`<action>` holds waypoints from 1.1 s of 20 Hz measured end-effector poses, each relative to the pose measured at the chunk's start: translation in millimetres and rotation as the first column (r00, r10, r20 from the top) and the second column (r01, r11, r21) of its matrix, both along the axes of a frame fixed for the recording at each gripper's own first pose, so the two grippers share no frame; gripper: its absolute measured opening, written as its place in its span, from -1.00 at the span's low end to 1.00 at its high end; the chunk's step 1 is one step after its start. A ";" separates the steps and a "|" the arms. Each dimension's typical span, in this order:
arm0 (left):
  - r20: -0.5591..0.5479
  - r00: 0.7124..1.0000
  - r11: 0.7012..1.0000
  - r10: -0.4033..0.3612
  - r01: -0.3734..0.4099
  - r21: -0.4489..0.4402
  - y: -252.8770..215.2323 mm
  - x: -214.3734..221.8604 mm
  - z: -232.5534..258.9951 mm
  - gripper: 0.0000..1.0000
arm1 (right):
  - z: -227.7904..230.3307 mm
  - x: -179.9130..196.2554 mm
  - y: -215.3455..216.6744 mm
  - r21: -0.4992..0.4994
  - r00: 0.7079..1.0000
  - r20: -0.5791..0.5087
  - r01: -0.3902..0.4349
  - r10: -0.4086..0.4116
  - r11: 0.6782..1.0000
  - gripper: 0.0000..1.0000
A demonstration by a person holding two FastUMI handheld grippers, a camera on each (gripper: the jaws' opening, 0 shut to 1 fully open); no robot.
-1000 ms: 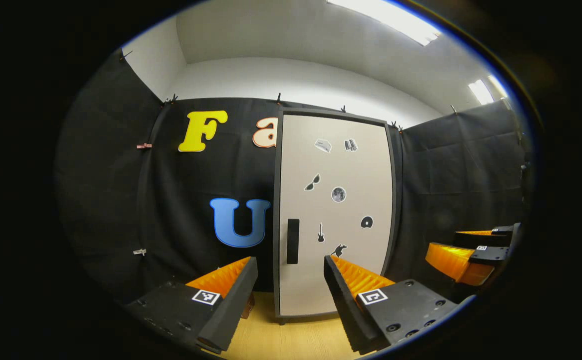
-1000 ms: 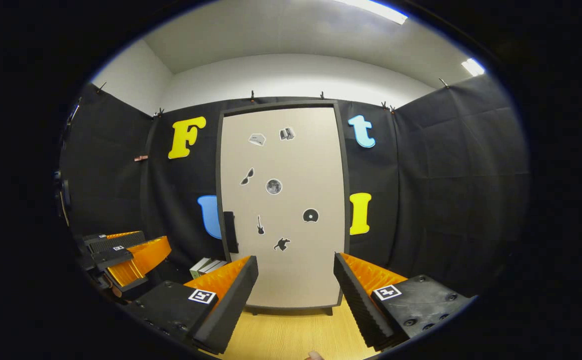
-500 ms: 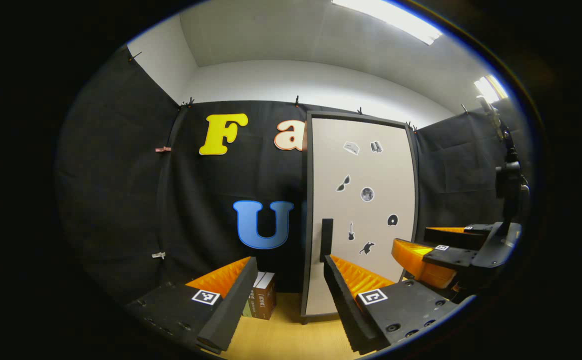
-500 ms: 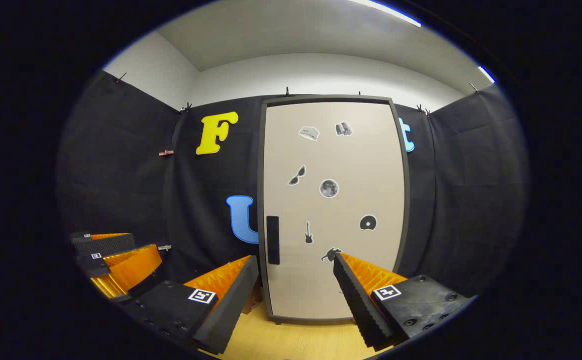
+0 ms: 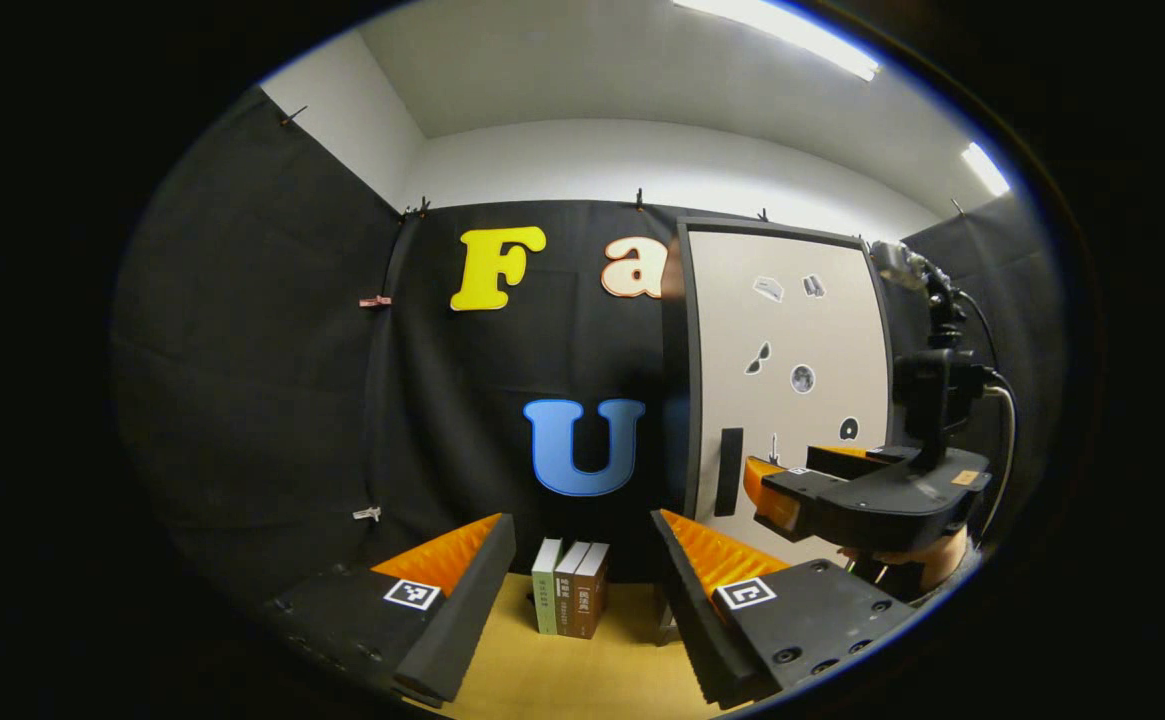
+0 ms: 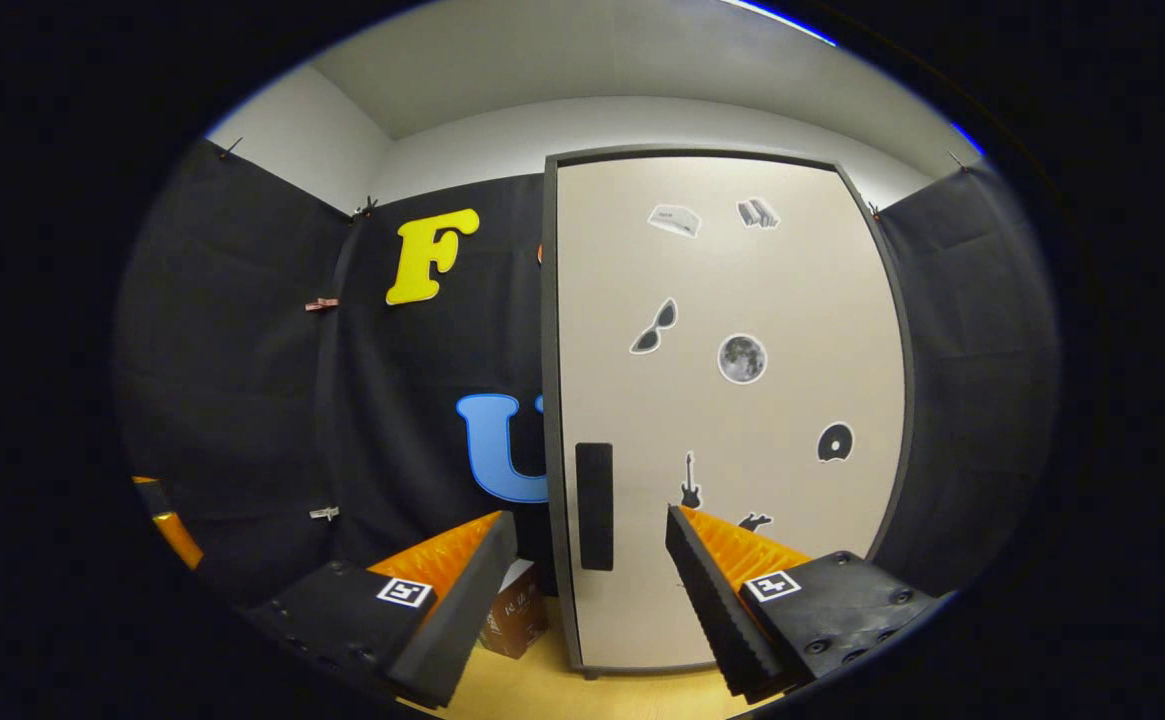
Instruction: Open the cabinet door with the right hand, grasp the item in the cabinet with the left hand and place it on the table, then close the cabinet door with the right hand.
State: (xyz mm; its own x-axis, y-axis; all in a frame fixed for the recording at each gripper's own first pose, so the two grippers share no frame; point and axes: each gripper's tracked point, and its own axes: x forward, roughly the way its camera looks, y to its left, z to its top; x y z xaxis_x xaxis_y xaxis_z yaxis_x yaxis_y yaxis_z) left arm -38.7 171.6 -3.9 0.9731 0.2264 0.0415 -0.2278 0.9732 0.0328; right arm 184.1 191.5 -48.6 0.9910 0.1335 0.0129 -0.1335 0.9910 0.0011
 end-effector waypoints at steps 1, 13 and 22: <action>-0.001 1.000 1.000 0.010 -0.010 -0.001 6.6 -0.8 -2.5 0.70 | -3.6 9.9 2.1 -0.002 1.000 0.001 0.012 -0.012 1.000 0.89; -0.019 0.995 0.995 0.100 -0.100 -0.019 47.8 -7.4 -16.5 0.70 | -45.5 98.8 6.7 -0.035 0.992 -0.023 0.127 -0.128 0.991 0.49; -0.037 0.992 0.992 0.119 -0.120 -0.033 57.5 -10.1 -23.9 0.70 | -50.6 112.6 1.9 -0.034 0.978 -0.026 0.206 -0.207 0.978 -0.32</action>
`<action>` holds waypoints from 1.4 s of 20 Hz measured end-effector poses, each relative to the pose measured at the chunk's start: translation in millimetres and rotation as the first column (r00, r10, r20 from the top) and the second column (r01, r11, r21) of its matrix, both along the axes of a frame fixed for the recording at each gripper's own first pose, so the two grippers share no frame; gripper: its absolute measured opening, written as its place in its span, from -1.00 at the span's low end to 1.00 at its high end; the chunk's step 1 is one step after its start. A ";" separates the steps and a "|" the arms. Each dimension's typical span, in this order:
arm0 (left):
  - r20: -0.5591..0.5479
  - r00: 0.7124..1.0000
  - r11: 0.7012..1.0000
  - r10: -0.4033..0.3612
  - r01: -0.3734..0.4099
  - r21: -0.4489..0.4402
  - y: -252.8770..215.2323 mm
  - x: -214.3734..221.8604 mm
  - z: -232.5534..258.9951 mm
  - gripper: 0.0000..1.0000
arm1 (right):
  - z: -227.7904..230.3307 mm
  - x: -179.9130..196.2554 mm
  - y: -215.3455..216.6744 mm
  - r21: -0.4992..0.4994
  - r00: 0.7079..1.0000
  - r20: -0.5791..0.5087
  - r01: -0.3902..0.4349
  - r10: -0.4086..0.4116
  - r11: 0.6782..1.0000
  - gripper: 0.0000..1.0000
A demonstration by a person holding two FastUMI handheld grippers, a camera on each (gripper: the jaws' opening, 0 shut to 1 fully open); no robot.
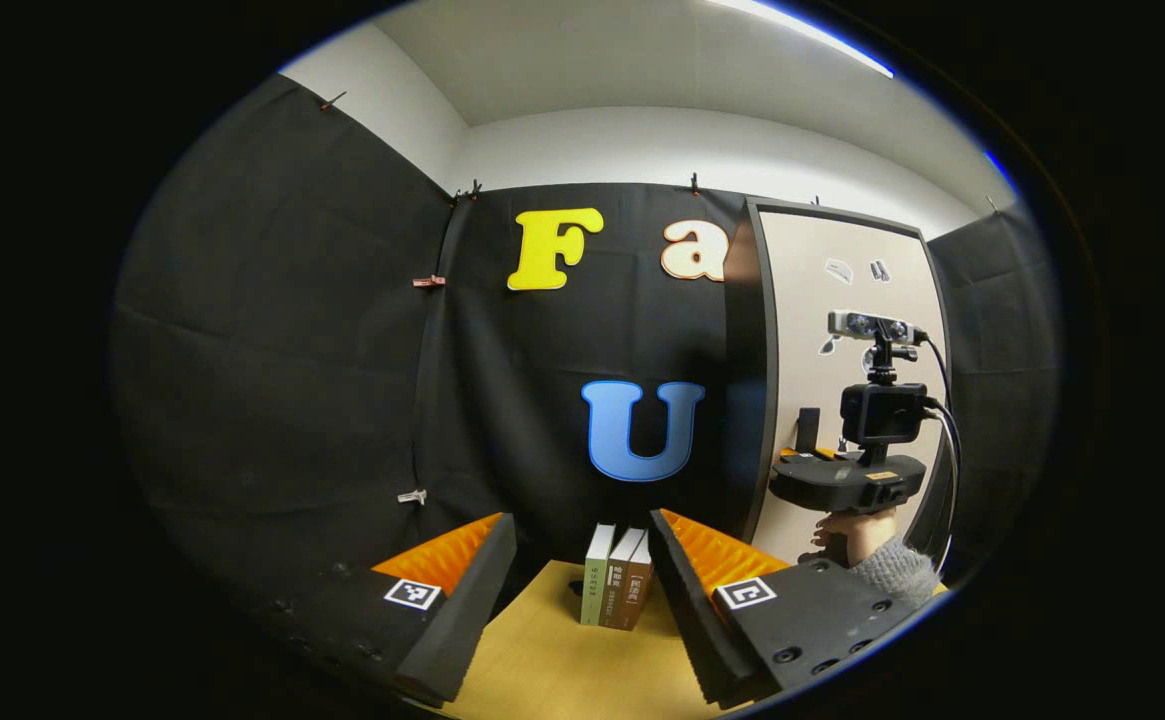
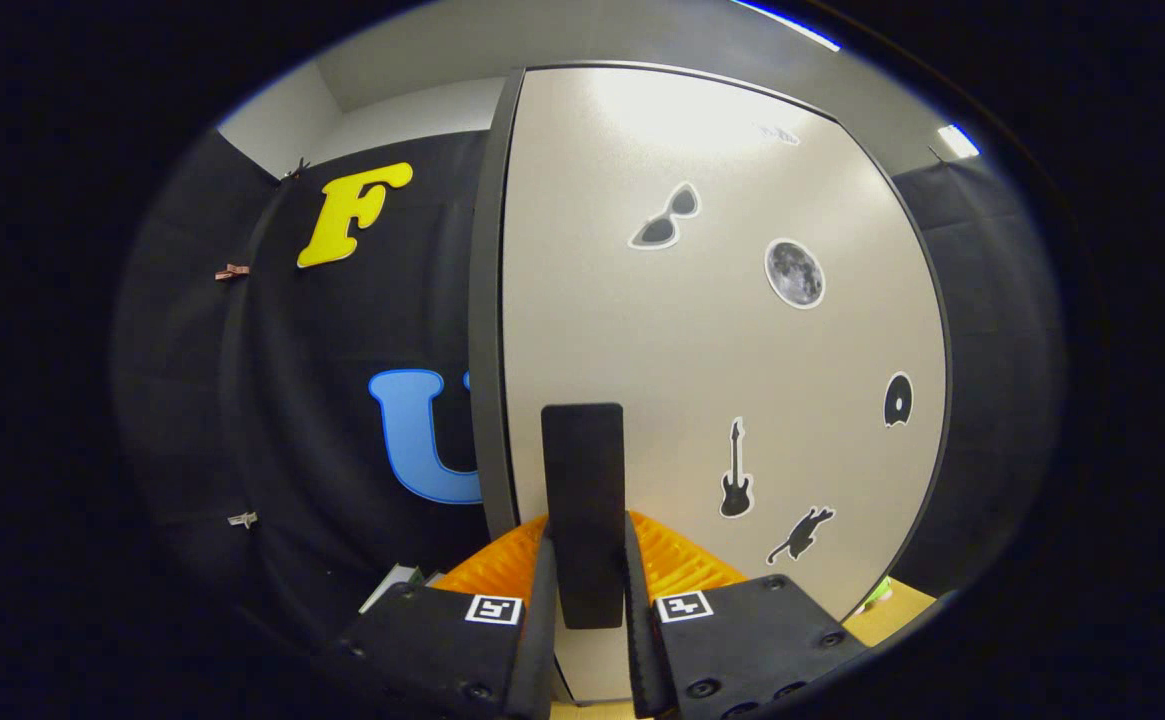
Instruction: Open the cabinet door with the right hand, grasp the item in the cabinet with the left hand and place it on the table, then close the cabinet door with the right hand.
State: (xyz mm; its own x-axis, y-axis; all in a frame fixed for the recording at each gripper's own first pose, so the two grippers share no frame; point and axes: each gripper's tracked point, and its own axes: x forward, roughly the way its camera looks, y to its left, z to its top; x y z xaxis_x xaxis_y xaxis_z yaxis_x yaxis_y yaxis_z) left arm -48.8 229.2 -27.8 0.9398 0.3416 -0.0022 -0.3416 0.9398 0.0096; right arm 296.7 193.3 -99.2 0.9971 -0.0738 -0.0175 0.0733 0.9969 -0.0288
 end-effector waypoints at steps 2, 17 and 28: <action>-0.006 1.000 1.000 0.004 -0.004 -0.005 -0.5 -2.0 -2.2 0.70 | 1.3 1.2 -0.3 -0.027 1.000 0.008 -0.001 0.001 1.000 -0.48; 0.052 0.999 1.000 -0.013 0.012 0.020 -27.1 -32.7 21.9 0.69 | 13.0 -67.0 0.7 -0.033 0.984 -0.059 -0.172 0.170 0.985 -0.72; 0.044 0.989 0.990 -0.142 0.141 0.020 -84.4 -38.7 20.9 0.69 | 26.6 -163.0 -57.9 -0.041 0.979 -0.081 -0.188 0.184 0.981 -0.73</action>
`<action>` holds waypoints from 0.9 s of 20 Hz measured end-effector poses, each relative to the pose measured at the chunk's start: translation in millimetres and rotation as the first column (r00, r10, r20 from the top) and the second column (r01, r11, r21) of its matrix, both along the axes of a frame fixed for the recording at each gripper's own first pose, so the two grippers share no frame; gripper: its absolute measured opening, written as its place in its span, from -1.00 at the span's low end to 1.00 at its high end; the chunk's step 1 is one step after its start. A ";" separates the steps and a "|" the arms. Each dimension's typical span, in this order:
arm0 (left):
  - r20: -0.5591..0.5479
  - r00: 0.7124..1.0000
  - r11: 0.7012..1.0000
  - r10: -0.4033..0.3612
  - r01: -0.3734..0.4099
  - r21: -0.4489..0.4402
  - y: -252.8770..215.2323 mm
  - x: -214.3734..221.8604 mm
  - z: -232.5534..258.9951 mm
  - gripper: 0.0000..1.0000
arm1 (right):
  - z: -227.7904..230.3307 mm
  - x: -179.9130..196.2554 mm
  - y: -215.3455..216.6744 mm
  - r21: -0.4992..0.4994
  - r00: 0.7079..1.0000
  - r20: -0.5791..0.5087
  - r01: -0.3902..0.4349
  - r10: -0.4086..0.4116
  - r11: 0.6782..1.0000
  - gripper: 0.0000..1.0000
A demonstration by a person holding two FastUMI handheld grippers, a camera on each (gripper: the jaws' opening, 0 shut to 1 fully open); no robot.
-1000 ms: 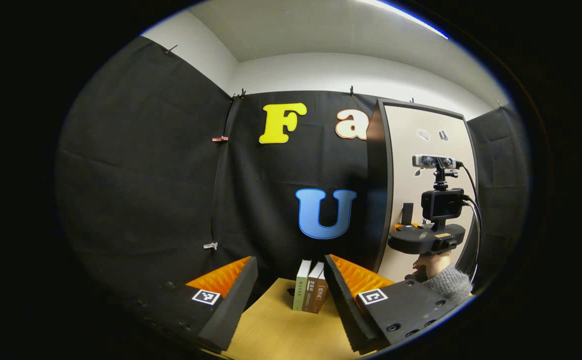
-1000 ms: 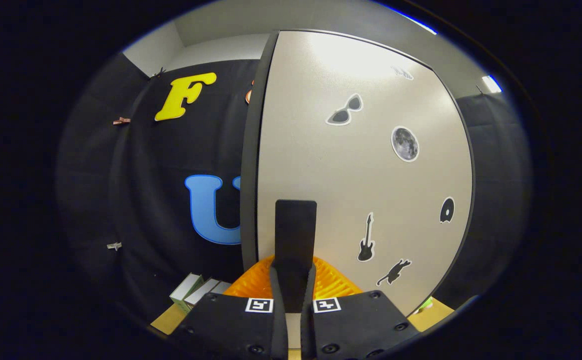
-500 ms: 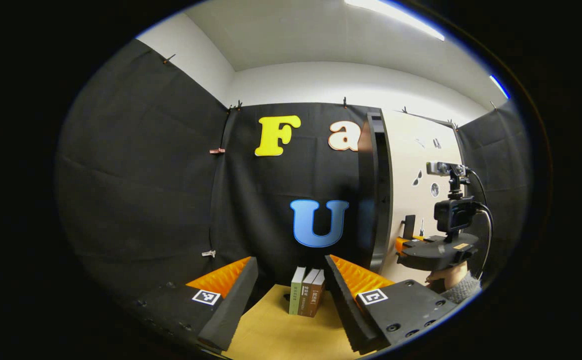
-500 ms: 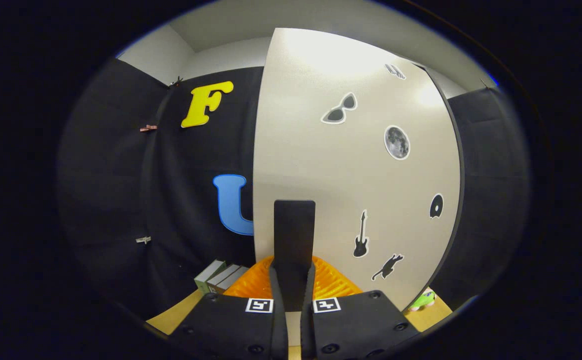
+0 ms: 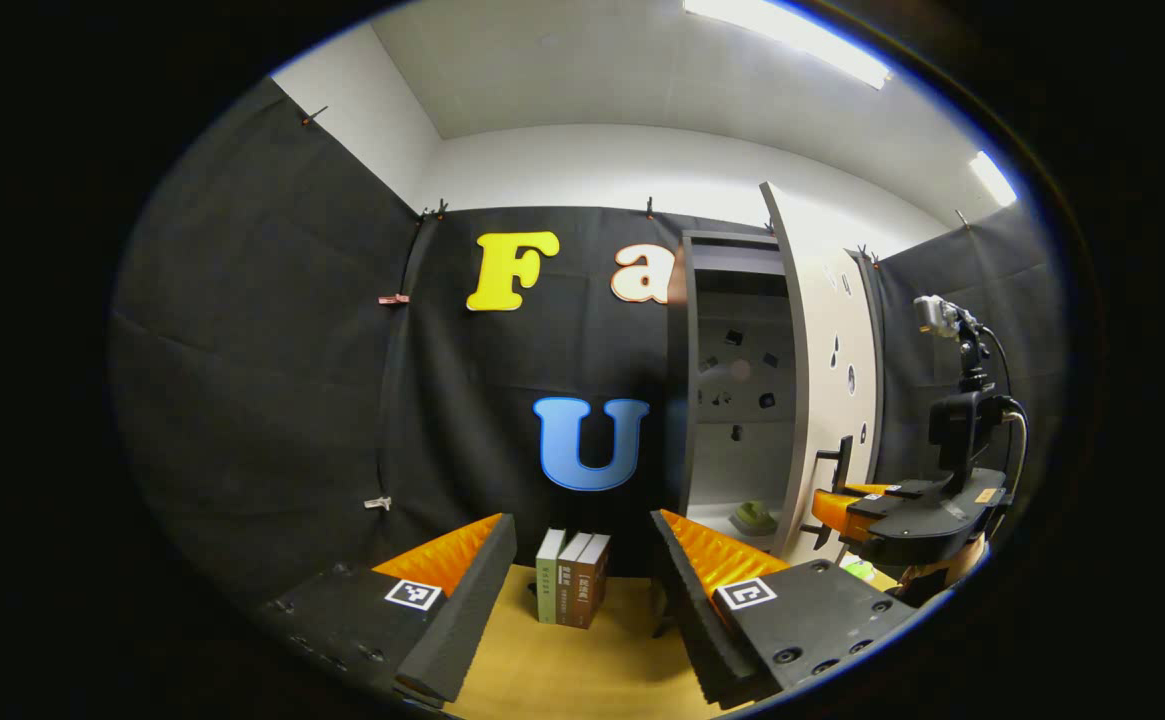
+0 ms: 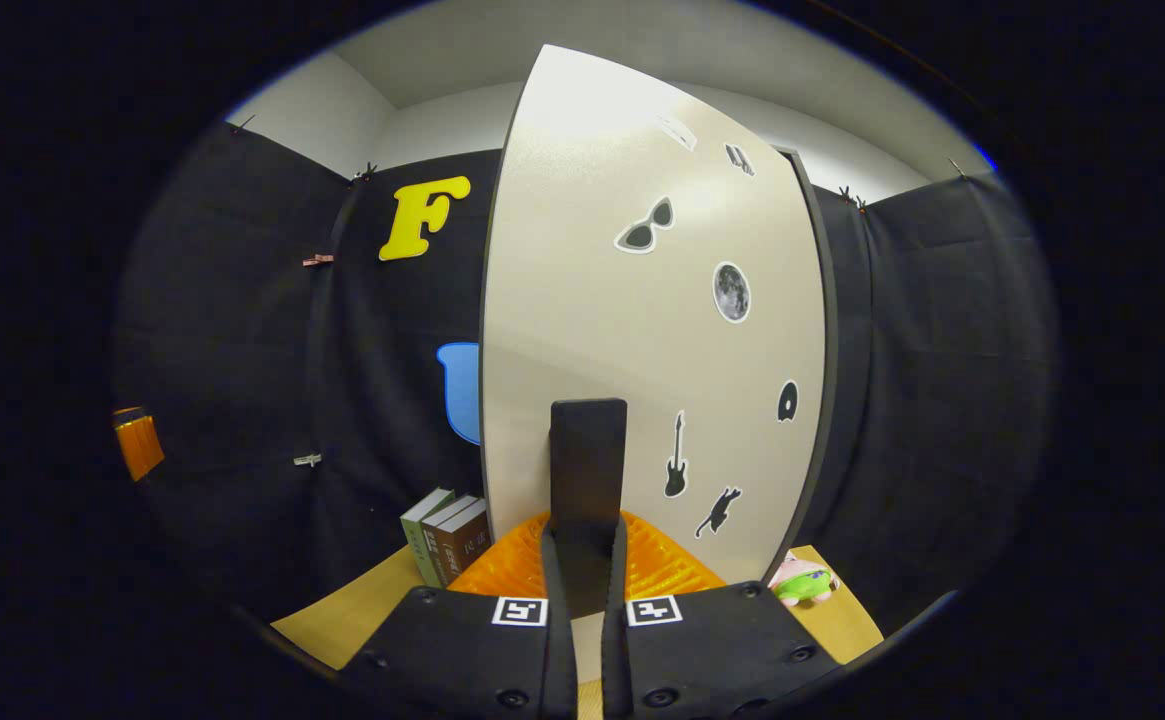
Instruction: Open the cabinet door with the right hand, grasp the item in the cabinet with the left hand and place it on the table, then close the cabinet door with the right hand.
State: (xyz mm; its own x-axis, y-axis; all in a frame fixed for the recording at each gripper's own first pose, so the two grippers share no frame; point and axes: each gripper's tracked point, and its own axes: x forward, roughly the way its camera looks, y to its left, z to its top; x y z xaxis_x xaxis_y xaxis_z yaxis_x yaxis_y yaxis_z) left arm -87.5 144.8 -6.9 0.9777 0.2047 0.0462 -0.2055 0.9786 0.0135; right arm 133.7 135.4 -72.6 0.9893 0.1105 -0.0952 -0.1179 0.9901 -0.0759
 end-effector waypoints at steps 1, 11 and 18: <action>0.002 1.000 1.000 -0.011 0.011 0.010 -3.6 0.5 1.1 0.69 | 1.2 -4.3 -4.9 0.001 1.000 0.002 0.005 -0.005 1.000 -0.73; 0.023 0.979 0.979 -0.203 0.203 0.008 -64.5 24.2 3.5 0.70 | 10.6 -29.2 -62.0 -0.053 0.995 0.029 0.093 -0.092 0.994 -0.74; 0.005 0.944 0.944 -0.329 0.329 -0.011 -119.6 49.8 -3.8 0.70 | 13.1 -72.2 -146.9 -0.071 0.986 0.048 0.162 -0.158 0.984 -0.76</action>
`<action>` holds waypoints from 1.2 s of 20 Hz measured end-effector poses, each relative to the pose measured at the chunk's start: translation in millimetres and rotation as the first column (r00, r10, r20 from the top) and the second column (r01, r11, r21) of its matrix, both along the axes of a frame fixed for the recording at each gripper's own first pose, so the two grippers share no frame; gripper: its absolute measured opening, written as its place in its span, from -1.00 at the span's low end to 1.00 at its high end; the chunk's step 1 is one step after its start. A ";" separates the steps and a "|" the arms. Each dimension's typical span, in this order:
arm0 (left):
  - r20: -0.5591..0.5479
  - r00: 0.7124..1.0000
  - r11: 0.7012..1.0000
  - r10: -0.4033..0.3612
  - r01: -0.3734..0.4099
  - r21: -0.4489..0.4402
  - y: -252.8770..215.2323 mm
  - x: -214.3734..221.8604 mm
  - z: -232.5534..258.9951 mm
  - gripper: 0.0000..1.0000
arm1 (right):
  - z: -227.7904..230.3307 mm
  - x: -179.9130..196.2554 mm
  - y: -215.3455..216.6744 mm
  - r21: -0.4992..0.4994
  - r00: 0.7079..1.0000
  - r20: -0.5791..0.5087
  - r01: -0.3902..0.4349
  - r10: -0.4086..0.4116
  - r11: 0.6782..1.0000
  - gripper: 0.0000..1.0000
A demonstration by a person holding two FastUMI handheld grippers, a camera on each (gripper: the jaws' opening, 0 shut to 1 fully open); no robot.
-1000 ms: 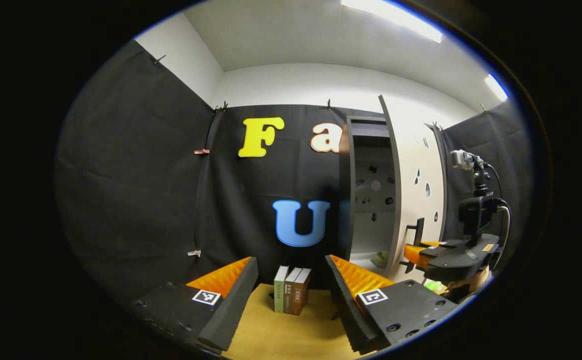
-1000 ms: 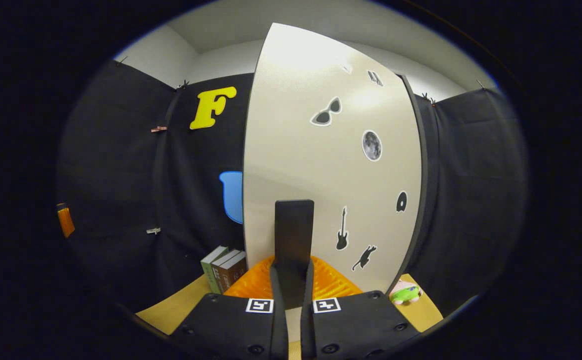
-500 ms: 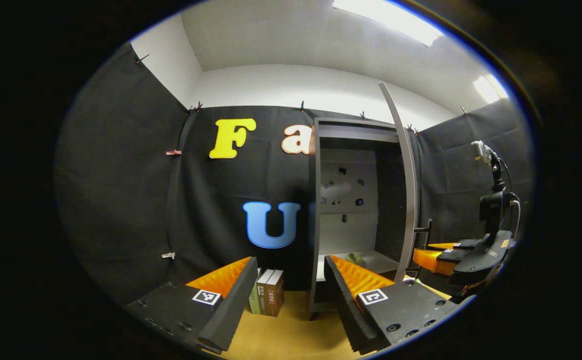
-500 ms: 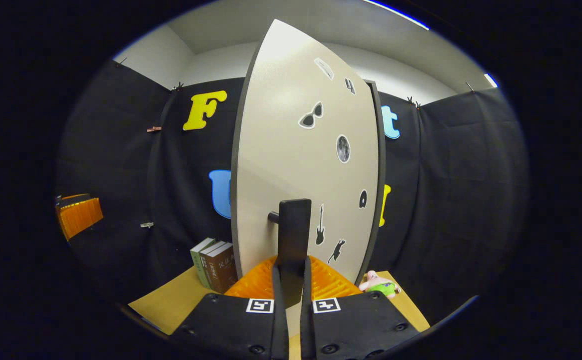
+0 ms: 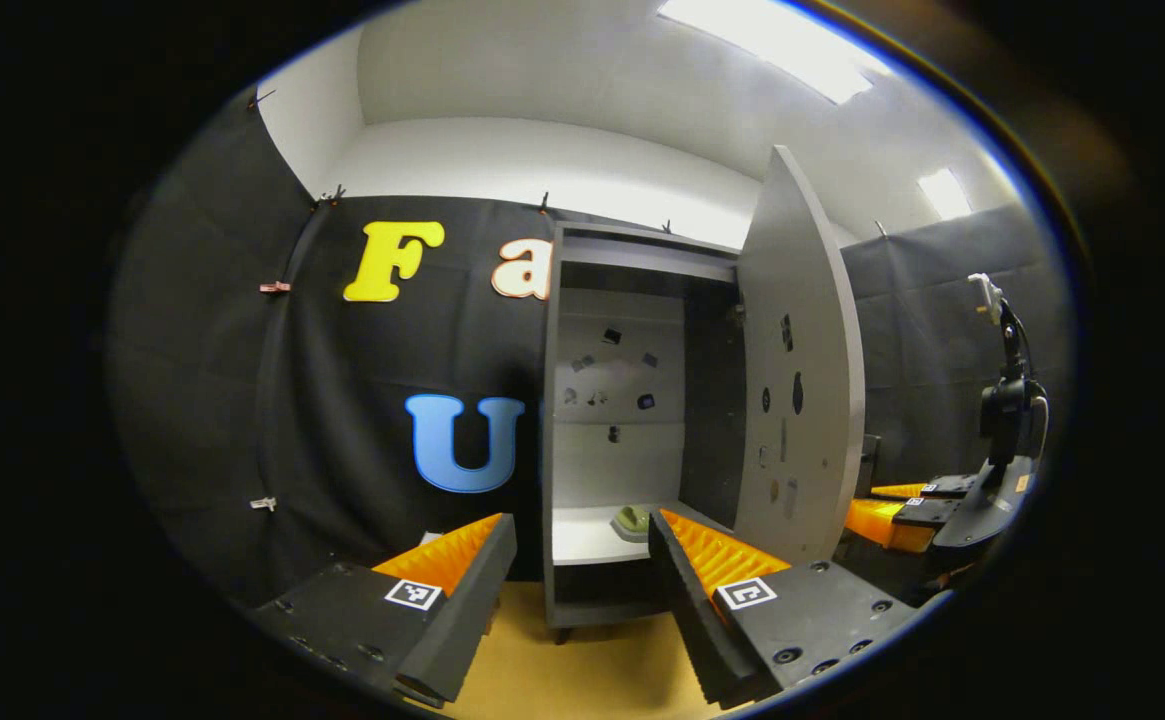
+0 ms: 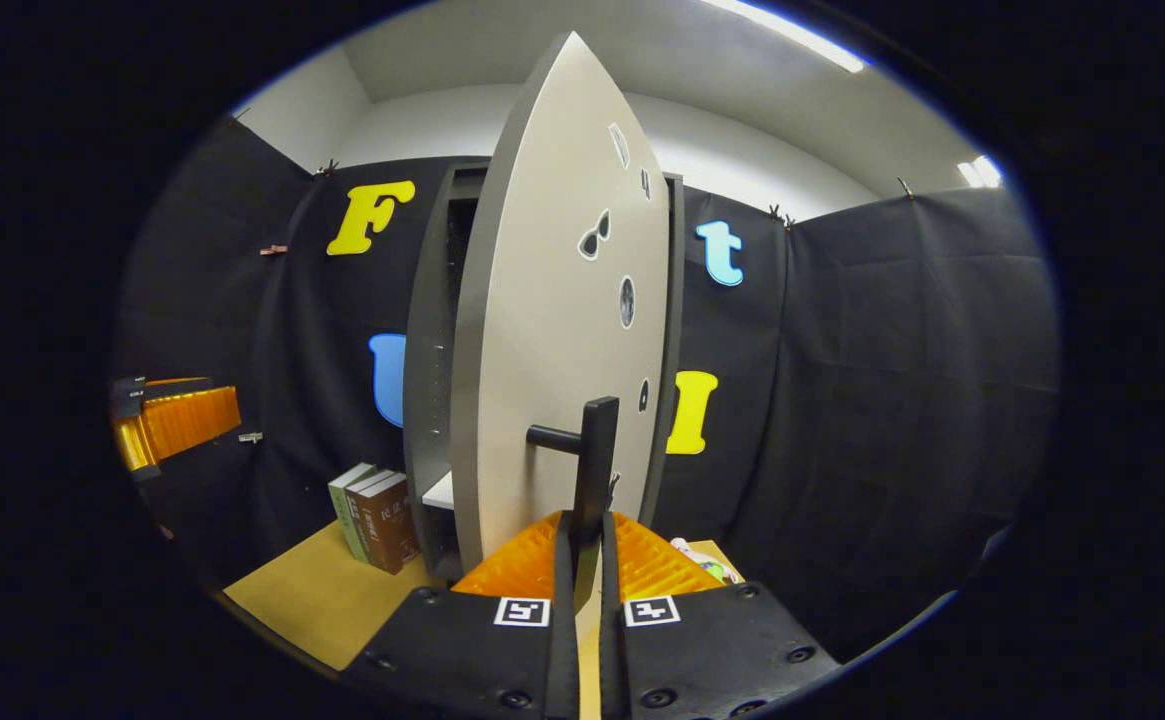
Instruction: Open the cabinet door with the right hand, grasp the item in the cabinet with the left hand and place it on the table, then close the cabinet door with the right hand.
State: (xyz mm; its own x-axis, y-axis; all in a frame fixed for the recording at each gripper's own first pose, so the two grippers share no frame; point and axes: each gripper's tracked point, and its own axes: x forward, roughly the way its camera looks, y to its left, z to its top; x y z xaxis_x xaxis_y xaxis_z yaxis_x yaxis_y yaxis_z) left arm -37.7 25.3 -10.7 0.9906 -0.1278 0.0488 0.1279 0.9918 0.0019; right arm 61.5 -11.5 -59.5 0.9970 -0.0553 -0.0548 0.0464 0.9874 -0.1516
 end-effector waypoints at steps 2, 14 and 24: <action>0.000 1.000 1.000 -0.013 0.013 -0.007 -14.9 9.8 0.4 0.69 | 0.4 -11.4 -24.9 -0.006 1.000 -0.005 -0.010 0.010 1.000 -0.76; -0.078 0.997 0.999 -0.016 0.013 -0.035 -85.5 84.8 -22.6 0.70 | 4.6 -17.4 -74.8 0.002 0.985 -0.008 -0.173 0.173 0.985 -0.76; -0.091 0.995 0.999 -0.028 0.025 -0.036 -121.4 123.5 -22.4 0.70 | 14.5 -22.9 -142.7 0.009 0.995 0.022 -0.099 0.099 0.995 -0.77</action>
State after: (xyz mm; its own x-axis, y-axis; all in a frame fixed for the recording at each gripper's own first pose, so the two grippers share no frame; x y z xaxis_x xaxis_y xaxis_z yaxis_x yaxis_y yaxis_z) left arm 85.7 -96.1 -33.1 0.9874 -0.1538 -0.0366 0.1521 0.9873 -0.0459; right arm 38.6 -154.2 -45.0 0.9985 0.0440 -0.0329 -0.0482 0.9888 -0.1414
